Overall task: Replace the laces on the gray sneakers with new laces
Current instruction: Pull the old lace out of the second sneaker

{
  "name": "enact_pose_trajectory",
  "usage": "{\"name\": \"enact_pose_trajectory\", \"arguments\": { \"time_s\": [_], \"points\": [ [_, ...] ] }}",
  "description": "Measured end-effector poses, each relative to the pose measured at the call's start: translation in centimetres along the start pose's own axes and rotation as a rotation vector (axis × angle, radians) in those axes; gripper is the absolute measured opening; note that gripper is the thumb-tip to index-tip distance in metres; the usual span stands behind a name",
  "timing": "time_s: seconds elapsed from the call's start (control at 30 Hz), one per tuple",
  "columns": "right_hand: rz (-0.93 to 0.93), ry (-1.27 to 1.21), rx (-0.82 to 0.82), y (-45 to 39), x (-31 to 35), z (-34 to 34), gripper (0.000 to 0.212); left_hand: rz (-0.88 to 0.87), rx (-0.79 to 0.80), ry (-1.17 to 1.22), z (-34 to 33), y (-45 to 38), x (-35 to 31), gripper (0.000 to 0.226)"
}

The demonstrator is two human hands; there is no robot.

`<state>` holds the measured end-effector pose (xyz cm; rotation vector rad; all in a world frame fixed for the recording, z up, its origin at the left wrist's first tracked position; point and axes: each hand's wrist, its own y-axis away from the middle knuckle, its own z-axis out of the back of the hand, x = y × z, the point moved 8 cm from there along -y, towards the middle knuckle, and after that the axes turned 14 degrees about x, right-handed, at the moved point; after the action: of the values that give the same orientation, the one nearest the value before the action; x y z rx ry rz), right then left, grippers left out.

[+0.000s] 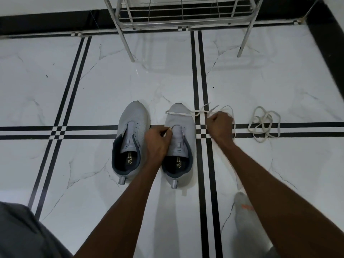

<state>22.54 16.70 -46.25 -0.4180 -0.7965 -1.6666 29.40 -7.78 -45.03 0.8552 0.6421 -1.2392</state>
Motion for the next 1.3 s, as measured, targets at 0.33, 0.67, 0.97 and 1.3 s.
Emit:
{"name": "enact_pose_trajectory", "arguments": {
  "time_s": [0.33,0.67,0.97,1.3],
  "points": [
    [0.143,-0.113,0.066,0.5,0.3,0.4,0.005,0.015,0.019,-0.049,0.4,0.0,-0.4,0.02],
    [-0.045,0.343,0.218,-0.4,-3.8,0.0,0.08,-0.161,-0.045,-0.101,-0.6,-2.4,-5.6,0.026],
    [0.039,0.107,0.078,-1.6,-4.5,-0.2,0.03,-0.198,0.147,-0.045,-5.0,-5.4,-7.7,0.032],
    [0.042,0.134,0.054,-1.3,-5.9,1.3,0.048,-0.185,0.467,-0.819,-13.2,-9.8,-8.4,0.031]
  ]
}}
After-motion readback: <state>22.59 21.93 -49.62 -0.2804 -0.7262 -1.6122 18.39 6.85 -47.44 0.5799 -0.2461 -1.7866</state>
